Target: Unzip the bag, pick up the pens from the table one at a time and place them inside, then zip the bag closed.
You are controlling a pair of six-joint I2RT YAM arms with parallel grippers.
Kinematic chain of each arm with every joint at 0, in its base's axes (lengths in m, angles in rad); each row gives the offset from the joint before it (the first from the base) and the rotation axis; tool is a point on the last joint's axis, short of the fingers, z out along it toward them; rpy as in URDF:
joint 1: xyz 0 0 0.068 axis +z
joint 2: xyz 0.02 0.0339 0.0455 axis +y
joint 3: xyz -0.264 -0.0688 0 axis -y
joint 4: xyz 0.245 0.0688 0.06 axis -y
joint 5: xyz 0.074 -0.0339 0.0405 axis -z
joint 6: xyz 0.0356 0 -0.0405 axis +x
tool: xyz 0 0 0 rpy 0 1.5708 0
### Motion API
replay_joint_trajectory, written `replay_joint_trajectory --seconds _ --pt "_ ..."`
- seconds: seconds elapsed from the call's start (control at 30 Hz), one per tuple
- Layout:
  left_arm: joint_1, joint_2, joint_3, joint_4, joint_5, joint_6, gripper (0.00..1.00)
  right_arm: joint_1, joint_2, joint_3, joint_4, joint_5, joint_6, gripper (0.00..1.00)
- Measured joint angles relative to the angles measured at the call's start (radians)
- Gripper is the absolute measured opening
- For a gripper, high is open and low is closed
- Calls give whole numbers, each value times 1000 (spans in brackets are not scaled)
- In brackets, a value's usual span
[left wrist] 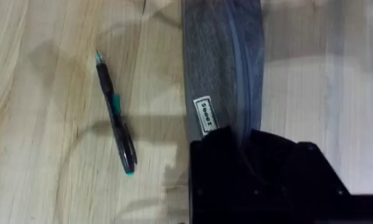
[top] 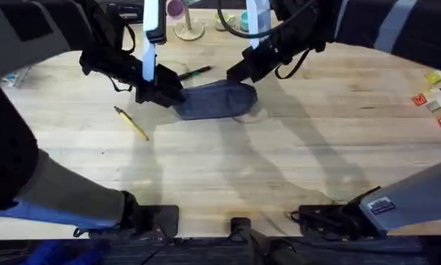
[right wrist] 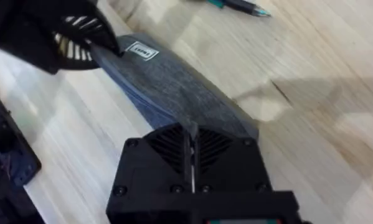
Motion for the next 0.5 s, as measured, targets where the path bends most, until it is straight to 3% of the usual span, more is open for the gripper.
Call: replay_joint_trajectory --seconds 0.5 --pt "11 0 0 -3 -29 0 44 16 -3 12 7 -73 -116 31"
